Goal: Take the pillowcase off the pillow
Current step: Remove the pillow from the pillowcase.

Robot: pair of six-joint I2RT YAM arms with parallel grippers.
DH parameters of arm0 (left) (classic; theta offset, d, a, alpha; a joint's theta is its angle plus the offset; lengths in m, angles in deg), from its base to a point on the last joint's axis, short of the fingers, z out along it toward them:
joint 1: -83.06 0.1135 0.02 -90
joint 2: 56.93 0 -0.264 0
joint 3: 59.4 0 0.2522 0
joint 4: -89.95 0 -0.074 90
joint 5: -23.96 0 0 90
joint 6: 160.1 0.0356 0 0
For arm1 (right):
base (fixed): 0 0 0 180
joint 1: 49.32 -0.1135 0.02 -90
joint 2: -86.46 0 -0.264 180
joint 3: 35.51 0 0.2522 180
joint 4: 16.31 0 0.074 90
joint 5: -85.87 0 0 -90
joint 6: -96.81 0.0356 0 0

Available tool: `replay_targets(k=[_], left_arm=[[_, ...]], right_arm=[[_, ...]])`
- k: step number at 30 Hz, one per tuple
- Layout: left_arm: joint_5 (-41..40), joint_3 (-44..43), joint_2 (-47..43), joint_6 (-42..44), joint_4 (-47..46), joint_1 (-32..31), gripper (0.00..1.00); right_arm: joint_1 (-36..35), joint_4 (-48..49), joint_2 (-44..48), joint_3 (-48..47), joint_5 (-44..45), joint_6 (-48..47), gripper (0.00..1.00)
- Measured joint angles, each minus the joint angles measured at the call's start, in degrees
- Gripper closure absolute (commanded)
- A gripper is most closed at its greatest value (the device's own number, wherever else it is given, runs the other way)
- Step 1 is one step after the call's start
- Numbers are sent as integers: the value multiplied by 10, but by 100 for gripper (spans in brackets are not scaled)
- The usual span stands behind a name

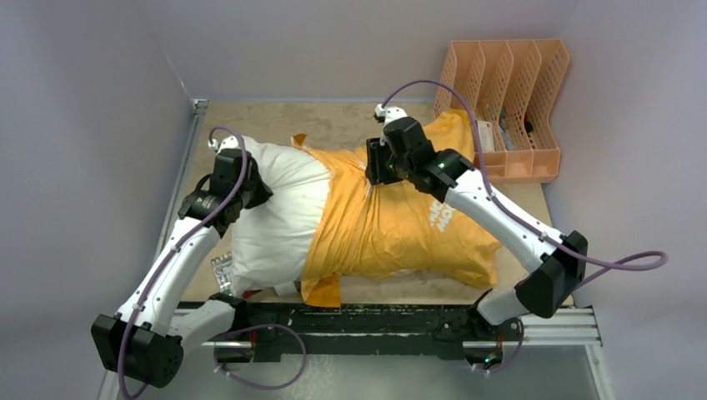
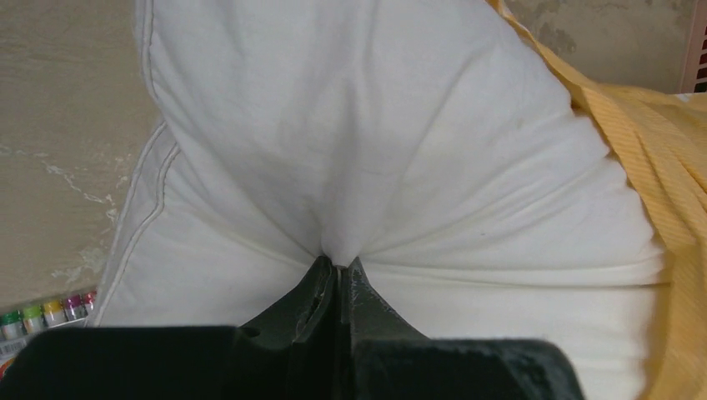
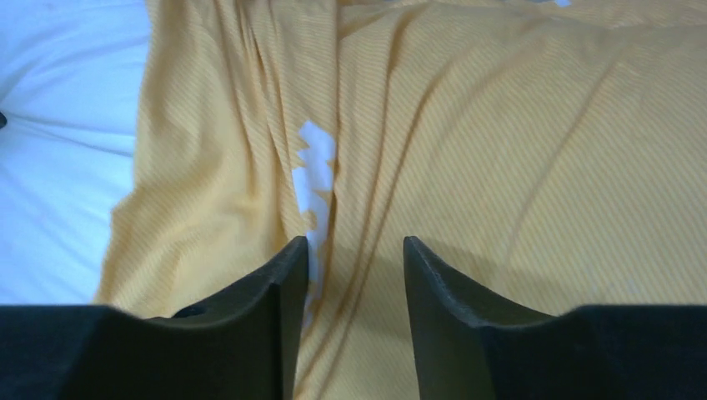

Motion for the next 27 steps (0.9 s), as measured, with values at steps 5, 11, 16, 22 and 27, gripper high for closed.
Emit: replay_targets(k=[5, 11, 16, 22, 27], left_arm=[[18, -1, 6, 15, -1, 12, 100], [44, -18, 38, 35, 0, 18, 88], [55, -35, 49, 50, 13, 21, 46], [75, -52, 31, 69, 58, 22, 41], [137, -59, -22, 92, 113, 22, 41]], right_arm=[[21, -16, 30, -6, -52, -19, 33], [-71, -10, 73, 11, -138, -39, 19], [-224, -73, 8, 20, 5, 19, 14], [-233, -89, -60, 52, 120, 101, 82], [-231, -80, -65, 42, 148, 106, 98]])
